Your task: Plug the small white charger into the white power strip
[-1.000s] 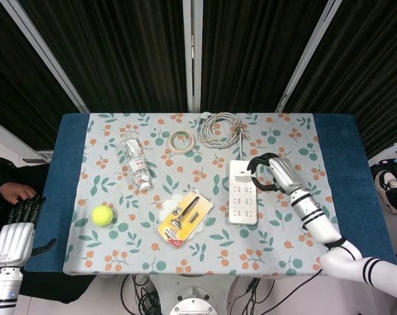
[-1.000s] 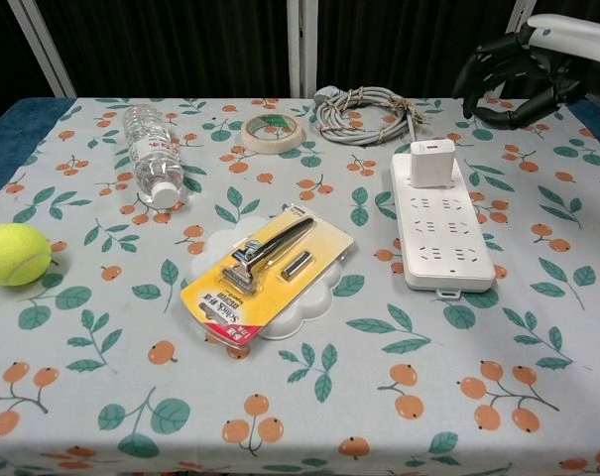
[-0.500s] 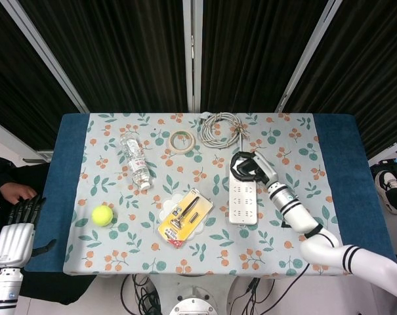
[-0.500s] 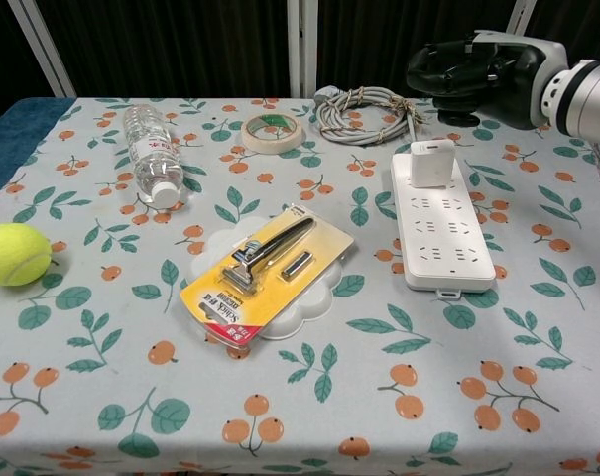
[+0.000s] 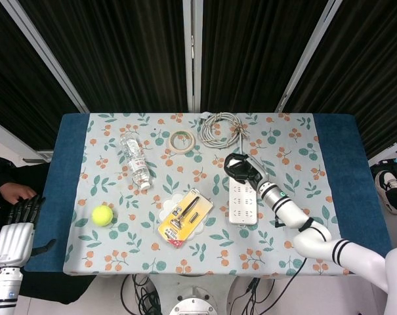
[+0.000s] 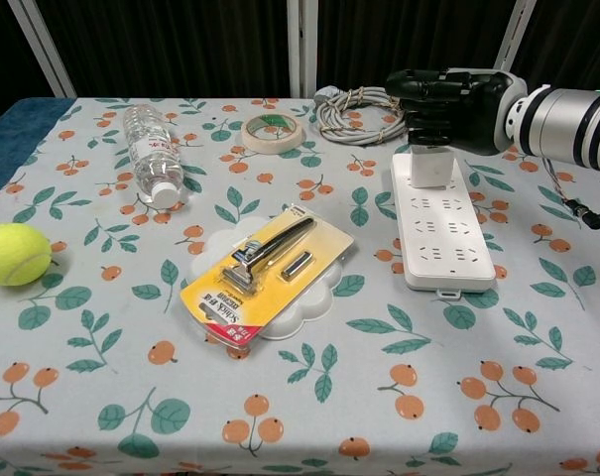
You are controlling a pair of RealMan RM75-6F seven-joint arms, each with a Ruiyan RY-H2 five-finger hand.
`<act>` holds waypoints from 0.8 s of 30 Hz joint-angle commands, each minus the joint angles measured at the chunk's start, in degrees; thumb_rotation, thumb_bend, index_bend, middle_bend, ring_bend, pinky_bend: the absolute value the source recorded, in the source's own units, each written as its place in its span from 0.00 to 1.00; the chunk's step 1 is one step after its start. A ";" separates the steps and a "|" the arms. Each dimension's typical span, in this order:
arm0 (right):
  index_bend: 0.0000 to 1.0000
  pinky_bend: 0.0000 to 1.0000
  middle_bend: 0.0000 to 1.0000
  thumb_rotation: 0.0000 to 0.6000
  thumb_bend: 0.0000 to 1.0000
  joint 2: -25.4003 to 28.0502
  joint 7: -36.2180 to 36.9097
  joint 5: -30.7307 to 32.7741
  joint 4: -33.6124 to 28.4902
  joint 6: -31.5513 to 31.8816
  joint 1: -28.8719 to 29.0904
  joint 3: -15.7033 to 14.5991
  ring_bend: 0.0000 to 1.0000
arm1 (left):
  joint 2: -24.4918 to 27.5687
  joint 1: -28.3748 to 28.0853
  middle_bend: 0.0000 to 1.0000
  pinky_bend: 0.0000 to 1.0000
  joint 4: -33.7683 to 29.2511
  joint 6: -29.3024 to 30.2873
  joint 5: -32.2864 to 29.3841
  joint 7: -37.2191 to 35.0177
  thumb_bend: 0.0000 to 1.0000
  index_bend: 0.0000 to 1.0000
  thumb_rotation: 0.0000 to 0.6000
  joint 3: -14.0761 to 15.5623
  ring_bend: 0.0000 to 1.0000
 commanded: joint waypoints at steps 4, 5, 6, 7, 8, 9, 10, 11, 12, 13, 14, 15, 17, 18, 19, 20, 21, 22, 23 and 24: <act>1.00 0.96 0.97 1.00 0.75 -1.40 4.04 -2.31 2.98 0.57 0.68 -1.77 0.97 | -0.05 -0.01 0.00 0.00 0.17 -0.15 -0.03 -0.20 0.12 0.05 1.00 0.07 0.00; 1.00 0.96 0.97 1.00 0.75 -1.57 4.59 -2.49 3.35 0.73 0.76 -2.01 0.97 | -0.06 -0.01 0.00 0.00 0.22 -0.13 -0.01 -0.24 0.12 0.05 1.00 0.06 0.00; 1.00 0.96 0.97 1.00 0.75 -1.65 4.90 -2.63 3.61 0.86 0.83 -2.18 0.97 | -0.07 -0.01 0.00 0.00 0.27 -0.11 0.01 -0.27 0.12 0.05 1.00 0.06 0.00; 1.00 0.96 0.97 1.00 0.75 -1.70 5.15 -2.78 3.84 0.99 0.90 -2.36 0.97 | -0.09 -0.01 0.00 0.00 0.29 -0.10 0.02 -0.32 0.12 0.05 1.00 0.06 0.00; 1.00 0.96 0.97 1.00 0.75 -1.74 5.56 -2.85 4.03 1.18 0.94 -2.53 0.97 | -0.11 0.00 0.00 0.00 0.35 -0.08 0.02 -0.34 0.12 0.05 1.00 0.06 0.00; 1.00 0.96 0.97 1.00 0.75 -1.73 5.81 -2.95 4.12 1.31 0.97 -2.69 0.97 | -0.12 0.00 0.00 0.00 0.37 -0.10 0.02 -0.35 0.12 0.05 1.00 0.06 0.00; 1.00 0.96 0.97 1.00 0.75 -1.72 5.97 -3.03 4.24 1.46 0.99 -2.86 0.97 | -0.13 -0.02 0.00 0.00 0.40 -0.13 0.03 -0.37 0.12 0.05 1.00 0.07 0.00; 1.00 0.96 0.97 1.00 0.75 -1.73 6.19 -3.10 4.33 1.69 0.99 -3.05 0.97 | -0.16 -0.02 0.00 0.00 0.44 -0.12 0.03 -0.38 0.12 0.05 1.00 0.06 0.00; 1.00 0.96 0.97 1.00 0.75 -1.71 6.34 -3.12 4.34 1.85 0.99 -3.17 0.97 | -0.18 -0.02 0.00 0.00 0.47 -0.12 0.04 -0.40 0.12 0.05 1.00 0.07 0.00; 1.00 0.96 0.97 1.00 0.75 -1.67 6.40 -3.17 4.37 1.99 1.01 -3.31 0.97 | -0.19 -0.02 0.00 0.00 0.49 -0.13 0.06 -0.43 0.12 0.05 1.00 0.08 0.00; 1.00 0.96 0.97 1.00 0.75 -1.63 6.49 -3.19 4.35 2.15 1.04 -3.47 0.97 | -0.20 -0.03 0.00 0.00 0.53 -0.15 0.06 -0.44 0.12 0.05 1.00 0.09 0.00; 1.00 0.96 0.97 1.00 0.75 -1.58 6.56 -3.19 4.32 2.23 1.06 -3.59 0.97 | -0.21 -0.04 0.00 0.00 0.54 -0.16 0.06 -0.45 0.12 0.05 1.00 0.09 0.00; 1.00 0.96 0.97 1.00 0.75 -1.48 6.46 -3.18 4.45 2.41 1.10 -3.90 0.97 | -0.24 -0.05 0.00 0.00 0.62 -0.20 0.03 -0.50 0.12 0.05 1.00 0.09 0.00; 1.00 0.96 0.97 1.00 0.75 -1.34 6.44 -2.95 4.47 2.40 1.25 -3.70 0.97 | -0.24 -0.05 0.00 0.00 0.65 -0.22 0.02 -0.51 0.12 0.05 1.00 0.09 0.00; 1.00 0.96 0.97 1.00 0.75 -1.25 6.42 -2.75 4.44 2.28 1.30 -3.72 0.97 | -0.24 -0.05 0.00 0.00 0.67 -0.23 -0.01 -0.54 0.12 0.05 1.00 0.08 0.00; 1.00 0.96 0.97 1.00 0.75 -1.16 6.33 -2.61 4.42 2.20 1.32 -3.85 0.97 | -0.26 -0.04 0.00 0.00 0.72 -0.25 -0.03 -0.60 0.12 0.05 1.00 0.08 0.00; 1.00 0.96 0.97 1.00 0.75 -1.14 6.25 -2.47 4.42 2.20 1.30 -3.92 0.97 | -0.28 -0.05 0.00 0.00 0.76 -0.28 -0.04 -0.63 0.12 0.05 1.00 0.10 0.00; 1.00 0.96 0.97 1.00 0.75 -1.13 6.23 -2.37 4.37 2.22 1.29 -4.00 0.97 | -0.29 -0.06 0.00 0.00 0.79 -0.32 -0.04 -0.67 0.12 0.05 1.00 0.10 0.00; 1.00 0.96 0.97 1.00 0.75 -1.10 6.18 -2.33 4.32 2.30 1.25 -4.12 0.97 | -0.32 -0.09 0.00 0.00 0.84 -0.37 -0.05 -0.71 0.12 0.05 1.00 0.10 0.00; 1.00 0.96 0.97 1.00 0.76 -1.12 6.07 -2.26 4.33 2.41 1.22 -4.19 0.97 | -0.32 -0.10 0.00 0.00 0.87 -0.40 -0.05 -0.73 0.12 0.05 1.00 0.10 0.00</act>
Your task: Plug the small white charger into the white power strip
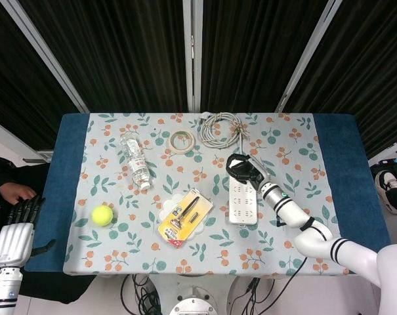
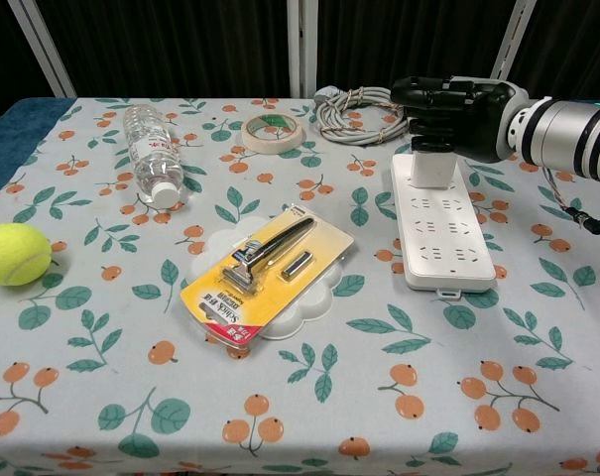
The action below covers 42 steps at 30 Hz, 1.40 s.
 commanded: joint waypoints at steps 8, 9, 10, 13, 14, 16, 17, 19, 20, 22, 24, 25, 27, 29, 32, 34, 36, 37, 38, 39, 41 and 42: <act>1.00 0.96 0.97 1.00 0.76 -0.05 -0.54 0.32 -0.09 0.75 -0.36 -0.88 0.97 | -0.14 -0.11 0.00 0.00 0.32 -0.26 -0.14 -0.22 0.12 0.05 1.00 -0.04 0.00; 1.00 0.96 0.97 1.00 0.76 -0.08 -0.58 0.33 -0.08 0.75 -0.34 -0.94 0.97 | -0.17 -0.13 0.00 0.00 0.37 -0.27 -0.13 -0.28 0.12 0.05 1.00 -0.04 0.00; 1.00 0.96 0.97 1.00 0.75 -0.12 -0.68 0.38 -0.03 0.77 -0.31 -0.96 0.97 | -0.20 -0.13 0.00 0.00 0.42 -0.29 -0.13 -0.32 0.12 0.05 1.00 -0.03 0.00; 1.00 0.96 0.97 1.00 0.76 -0.25 -0.88 0.48 0.05 1.04 -0.27 -0.97 0.97 | -0.24 -0.09 0.00 0.00 0.57 -0.30 -0.22 -0.47 0.12 0.05 1.00 -0.02 0.00; 1.00 0.96 0.97 1.00 0.76 -0.22 -0.83 0.45 -0.02 1.26 -0.28 -0.91 0.97 | -0.25 -0.07 0.00 0.00 0.62 -0.29 -0.23 -0.50 0.12 0.05 1.00 -0.02 0.00; 1.00 0.96 0.97 1.00 0.76 -0.01 -0.62 0.33 -0.27 2.04 -0.42 -0.72 0.97 | -0.26 -0.05 0.00 0.00 0.70 -0.29 -0.24 -0.60 0.12 0.05 1.00 -0.01 0.00; 1.00 0.96 0.97 1.00 0.76 0.30 -0.61 0.04 -0.61 2.64 -0.53 -0.71 0.97 | -0.24 -0.04 0.00 0.00 0.73 -0.26 -0.26 -0.66 0.12 0.05 1.00 -0.03 0.00; 1.00 0.96 0.97 1.00 0.76 1.03 -0.68 -0.53 -1.47 3.81 -0.86 -0.80 0.96 | -0.23 -0.03 0.00 0.00 0.77 -0.21 -0.25 -0.73 0.12 0.05 1.00 -0.06 0.00; 1.00 0.96 0.97 1.00 0.76 1.61 -0.93 -0.88 -2.10 4.69 -1.13 -0.86 0.96 | -0.21 -0.05 0.00 0.00 0.78 -0.19 -0.21 -0.74 0.12 0.05 1.00 -0.08 0.00; 1.00 0.96 0.97 1.00 0.76 2.66 -1.34 -1.24 -3.28 6.10 -1.67 -0.88 0.96 | -0.19 -0.08 0.00 0.00 0.79 -0.14 -0.12 -0.79 0.12 0.05 1.00 -0.10 0.00; 1.00 0.96 0.97 1.00 0.76 4.11 -2.37 -1.52 -4.84 8.10 -2.54 -0.84 0.96 | -0.19 -0.11 0.00 0.00 0.80 -0.06 -0.02 -0.81 0.12 0.05 1.00 -0.13 0.00; 1.00 0.96 0.97 1.00 0.76 4.79 -3.35 -1.76 -5.46 9.19 -3.01 -0.91 0.96 | -0.18 -0.10 0.00 0.00 0.80 0.01 0.05 -0.82 0.12 0.05 1.00 -0.13 0.00; 1.00 0.94 0.96 1.00 0.75 6.53 -7.67 -2.52 -6.79 12.19 -4.39 -1.42 0.93 | -0.15 -0.03 0.00 0.00 0.81 0.22 0.14 -0.85 0.12 0.05 1.00 -0.12 0.00; 0.95 0.87 0.92 1.00 0.73 8.46 -15.44 -3.26 -7.91 15.96 -6.28 -2.16 0.88 | -0.13 0.10 0.00 0.00 0.89 0.57 0.16 -0.91 0.12 0.05 1.00 -0.21 0.00; 0.76 0.65 0.77 1.00 0.66 10.44 -33.11 -3.43 -8.92 22.97 -9.91 -2.93 0.72 | -0.31 0.13 0.00 0.00 1.12 0.95 0.32 -0.89 0.12 0.05 1.00 -0.35 0.00; 0.62 0.44 0.64 1.00 0.62 11.44 -44.80 -3.12 -9.81 27.14 -12.47 -3.56 0.54 | -0.56 0.09 0.00 0.00 1.41 1.26 0.56 -0.83 0.12 0.05 1.00 -0.45 0.00; 0.52 0.26 0.53 1.00 0.57 11.99 -56.74 -2.29 -10.86 32.44 -15.72 -3.92 0.38 | -0.84 0.01 0.00 0.00 1.72 1.53 0.82 -0.86 0.12 0.05 1.00 -0.58 0.00; 0.48 0.18 0.48 1.00 0.53 12.28 -61.16 -2.10 -11.25 34.38 -17.00 -4.22 0.32 | -0.95 -0.03 0.00 0.00 1.85 1.66 0.92 -0.77 0.12 0.05 1.00 -0.65 0.00; 0.43 0.11 0.43 1.00 0.48 12.81 -66.15 -1.94 -11.88 36.58 -18.59 -4.69 0.26 | -1.09 -0.08 0.00 0.00 2.02 1.84 1.05 -0.65 0.12 0.05 1.00 -0.75 0.00; 0.37 0.04 0.38 1.00 0.42 13.27 -69.32 -1.75 -12.41 37.94 -19.70 -5.04 0.20 | -1.19 -0.12 0.00 0.00 2.10 1.97 1.15 -0.57 0.12 0.05 1.00 -0.82 0.00; 0.26 0.00 0.30 1.00 0.36 14.65 -74.93 -1.21 -13.96 40.15 -22.05 -5.92 0.12 | -1.40 -0.18 0.00 0.00 2.29 2.36 1.36 -0.26 0.12 0.05 1.00 -1.00 0.00; 0.19 0.00 0.24 1.00 0.34 15.33 -76.85 -0.95 -14.68 40.80 -22.97 -6.32 0.07 | -1.47 -0.20 0.00 0.00 2.35 2.54 1.44 -0.09 0.12 0.05 1.00 -1.09 0.00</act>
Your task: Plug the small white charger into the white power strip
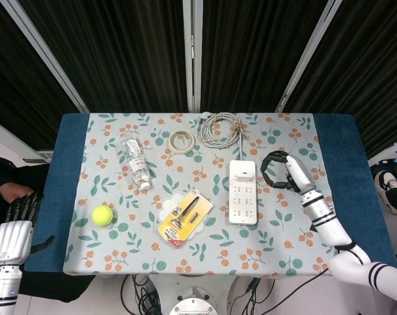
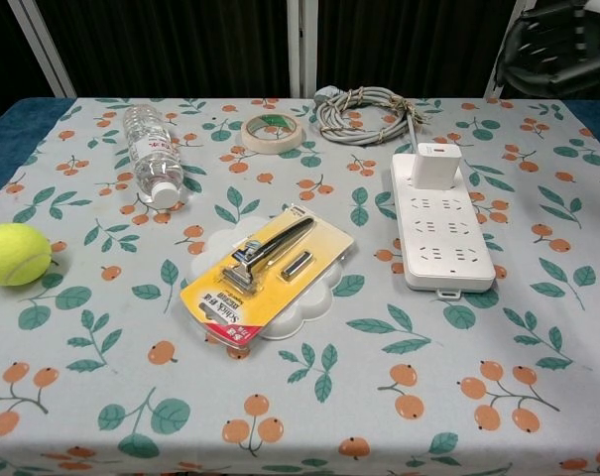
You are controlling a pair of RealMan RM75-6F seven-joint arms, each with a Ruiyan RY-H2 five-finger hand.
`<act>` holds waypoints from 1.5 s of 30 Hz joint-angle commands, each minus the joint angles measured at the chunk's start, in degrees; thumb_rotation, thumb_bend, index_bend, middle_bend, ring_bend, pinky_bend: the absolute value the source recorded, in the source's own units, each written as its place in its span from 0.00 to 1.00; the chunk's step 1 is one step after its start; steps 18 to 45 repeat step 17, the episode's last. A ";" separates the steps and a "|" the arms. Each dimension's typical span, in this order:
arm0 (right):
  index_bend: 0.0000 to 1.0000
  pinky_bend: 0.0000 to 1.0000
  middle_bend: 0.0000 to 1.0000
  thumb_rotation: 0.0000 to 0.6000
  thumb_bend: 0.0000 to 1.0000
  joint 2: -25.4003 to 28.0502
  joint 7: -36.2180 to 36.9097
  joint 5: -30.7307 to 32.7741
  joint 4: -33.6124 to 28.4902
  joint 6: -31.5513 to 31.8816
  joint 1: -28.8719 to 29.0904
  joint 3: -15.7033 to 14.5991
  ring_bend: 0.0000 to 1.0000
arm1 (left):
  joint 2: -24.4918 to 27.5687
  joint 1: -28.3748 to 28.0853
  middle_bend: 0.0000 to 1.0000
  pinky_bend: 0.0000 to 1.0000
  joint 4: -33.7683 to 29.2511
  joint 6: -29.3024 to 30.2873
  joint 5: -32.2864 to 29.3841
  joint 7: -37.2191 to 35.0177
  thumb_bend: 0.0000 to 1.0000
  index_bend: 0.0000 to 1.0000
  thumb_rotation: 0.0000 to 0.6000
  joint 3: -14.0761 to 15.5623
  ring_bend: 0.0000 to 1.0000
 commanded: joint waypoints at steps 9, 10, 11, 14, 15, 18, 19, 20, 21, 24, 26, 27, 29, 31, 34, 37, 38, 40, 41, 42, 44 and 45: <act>0.00 0.00 0.00 1.00 0.29 9.67 -37.16 3.16 -12.08 17.38 -17.40 -6.64 0.00 | -0.62 0.15 0.00 0.00 0.03 1.74 0.49 2.24 0.12 0.05 1.00 -0.54 0.00; 0.00 0.00 0.00 1.00 0.29 9.84 -37.41 3.19 -12.65 17.84 -18.13 -6.98 0.00 | -0.65 0.22 0.00 0.00 -0.03 1.85 0.49 2.34 0.12 0.05 1.00 -0.52 0.00; 0.00 0.00 0.00 1.00 0.29 10.02 -37.55 3.13 -13.34 18.49 -19.07 -7.43 0.00 | -0.67 0.29 0.00 0.00 -0.10 1.96 0.50 2.46 0.12 0.05 1.00 -0.49 0.00; 0.00 0.00 0.00 1.00 0.30 10.26 -37.15 2.58 -14.25 19.83 -20.83 -8.13 0.00 | -0.59 0.43 0.00 0.00 -0.28 2.22 0.58 2.73 0.12 0.05 1.00 -0.45 0.00; 0.00 0.00 0.00 1.00 0.30 10.31 -37.17 2.38 -14.29 20.06 -21.12 -8.18 0.00 | -0.55 0.43 0.00 0.00 -0.32 2.26 0.64 2.77 0.12 0.05 1.00 -0.44 0.00; 0.00 0.00 0.00 1.00 0.30 10.47 -37.08 1.91 -14.57 20.13 -21.46 -8.23 0.00 | -0.49 0.42 0.00 0.00 -0.39 2.30 0.77 2.77 0.12 0.05 1.00 -0.41 0.00; 0.00 0.00 0.00 1.00 0.30 10.47 -37.08 1.91 -14.57 20.13 -21.46 -8.23 0.00 | -0.49 0.42 0.00 0.00 -0.39 2.30 0.77 2.77 0.12 0.05 1.00 -0.41 0.00; 0.00 0.00 0.00 1.00 0.30 10.47 -37.08 1.91 -14.57 20.13 -21.46 -8.23 0.00 | -0.49 0.42 0.00 0.00 -0.39 2.30 0.77 2.77 0.12 0.05 1.00 -0.41 0.00; 0.00 0.00 0.00 1.00 0.30 10.47 -37.08 1.91 -14.57 20.13 -21.46 -8.23 0.00 | -0.49 0.42 0.00 0.00 -0.39 2.30 0.77 2.77 0.12 0.05 1.00 -0.41 0.00; 0.00 0.00 0.00 1.00 0.30 10.47 -37.08 1.91 -14.57 20.13 -21.46 -8.23 0.00 | -0.49 0.42 0.00 0.00 -0.39 2.30 0.77 2.77 0.12 0.05 1.00 -0.41 0.00; 0.00 0.00 0.00 1.00 0.30 10.47 -37.08 1.91 -14.57 20.13 -21.46 -8.23 0.00 | -0.49 0.42 0.00 0.00 -0.39 2.30 0.77 2.77 0.12 0.05 1.00 -0.41 0.00; 0.00 0.00 0.00 1.00 0.30 10.47 -37.08 1.91 -14.57 20.13 -21.46 -8.23 0.00 | -0.49 0.42 0.00 0.00 -0.39 2.30 0.77 2.77 0.12 0.05 1.00 -0.41 0.00; 0.00 0.00 0.00 1.00 0.30 10.47 -37.08 1.91 -14.57 20.13 -21.46 -8.23 0.00 | -0.49 0.42 0.00 0.00 -0.39 2.30 0.77 2.77 0.12 0.05 1.00 -0.41 0.00; 0.00 0.00 0.00 1.00 0.30 10.47 -37.08 1.91 -14.57 20.13 -21.46 -8.23 0.00 | -0.49 0.42 0.00 0.00 -0.39 2.30 0.77 2.77 0.12 0.05 1.00 -0.41 0.00; 0.00 0.00 0.00 1.00 0.30 10.47 -37.08 1.91 -14.57 20.13 -21.46 -8.23 0.00 | -0.49 0.42 0.00 0.00 -0.39 2.30 0.77 2.77 0.12 0.05 1.00 -0.41 0.00; 0.00 0.00 0.00 1.00 0.30 10.47 -37.08 1.91 -14.57 20.13 -21.46 -8.23 0.00 | -0.49 0.42 0.00 0.00 -0.39 2.30 0.77 2.77 0.12 0.05 1.00 -0.41 0.00; 0.00 0.00 0.00 1.00 0.30 10.47 -37.08 1.91 -14.57 20.13 -21.46 -8.23 0.00 | -0.49 0.42 0.00 0.00 -0.39 2.30 0.77 2.77 0.12 0.05 1.00 -0.41 0.00; 0.00 0.00 0.00 1.00 0.30 10.47 -37.08 1.91 -14.57 20.13 -21.46 -8.23 0.00 | -0.49 0.42 0.00 0.00 -0.39 2.30 0.77 2.77 0.12 0.05 1.00 -0.41 0.00; 0.00 0.00 0.00 1.00 0.30 10.47 -37.08 1.91 -14.57 20.13 -21.46 -8.23 0.00 | -0.49 0.42 0.00 0.00 -0.39 2.30 0.77 2.77 0.12 0.05 1.00 -0.41 0.00; 0.00 0.00 0.00 1.00 0.30 10.47 -37.08 1.91 -14.57 20.13 -21.46 -8.23 0.00 | -0.49 0.42 0.00 0.00 -0.39 2.30 0.77 2.77 0.12 0.05 1.00 -0.41 0.00; 0.00 0.00 0.00 1.00 0.30 10.47 -37.08 1.91 -14.57 20.13 -21.46 -8.23 0.00 | -0.49 0.42 0.00 0.00 -0.39 2.30 0.77 2.77 0.12 0.05 1.00 -0.41 0.00; 0.00 0.00 0.00 1.00 0.30 10.47 -37.08 1.91 -14.57 20.13 -21.46 -8.23 0.00 | -0.49 0.42 0.00 0.00 -0.39 2.30 0.77 2.77 0.12 0.05 1.00 -0.41 0.00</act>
